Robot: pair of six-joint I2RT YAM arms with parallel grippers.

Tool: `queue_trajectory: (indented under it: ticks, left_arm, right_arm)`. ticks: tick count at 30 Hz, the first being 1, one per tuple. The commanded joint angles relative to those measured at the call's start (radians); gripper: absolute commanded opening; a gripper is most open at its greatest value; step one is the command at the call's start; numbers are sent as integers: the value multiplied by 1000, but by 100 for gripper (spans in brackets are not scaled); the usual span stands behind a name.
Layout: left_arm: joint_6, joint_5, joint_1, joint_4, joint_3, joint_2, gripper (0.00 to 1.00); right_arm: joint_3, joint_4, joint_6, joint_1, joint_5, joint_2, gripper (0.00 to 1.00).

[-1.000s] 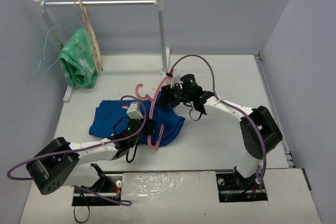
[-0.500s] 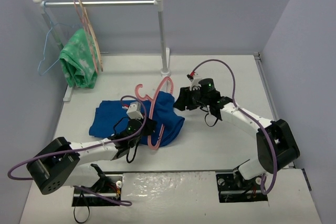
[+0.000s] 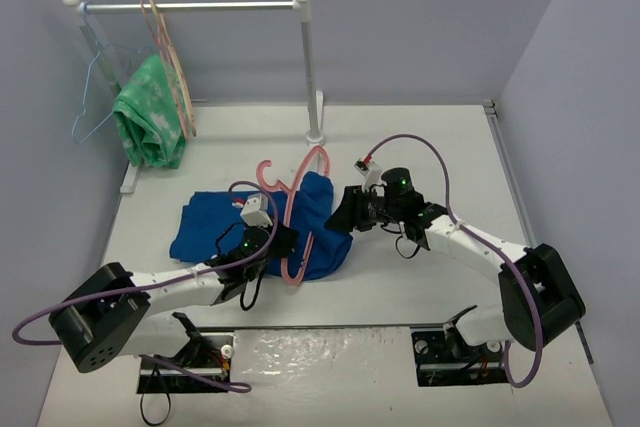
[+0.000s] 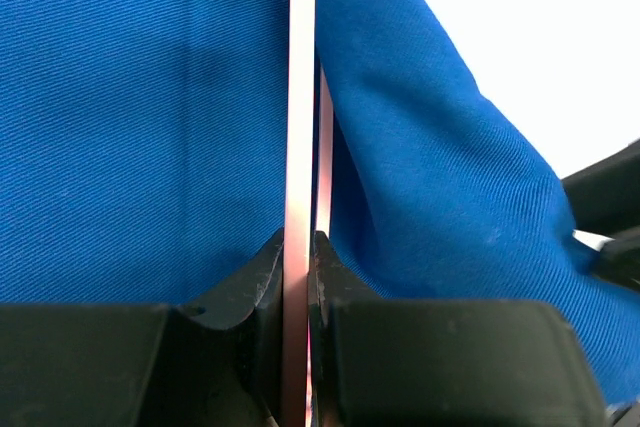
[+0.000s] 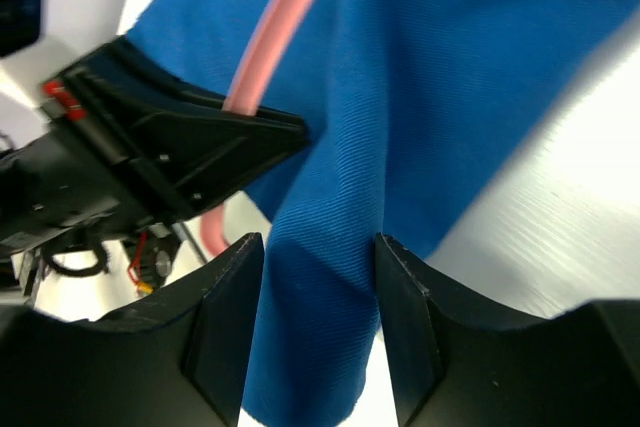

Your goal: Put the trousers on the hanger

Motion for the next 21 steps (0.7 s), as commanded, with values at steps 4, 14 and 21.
queue_trajectory:
  ticks: [4, 14, 21]
  left_arm:
    - [-20, -2, 4, 21, 49, -44, 0]
    - [-4, 12, 4, -60, 73, -112, 0]
    - [-29, 42, 3, -140, 84, -171, 0]
  right_arm:
    - [-8, 213, 96, 19, -118, 14, 40]
    - [18, 316, 117, 39, -129, 119, 35]
    - [36, 471, 178, 62, -147, 196, 23]
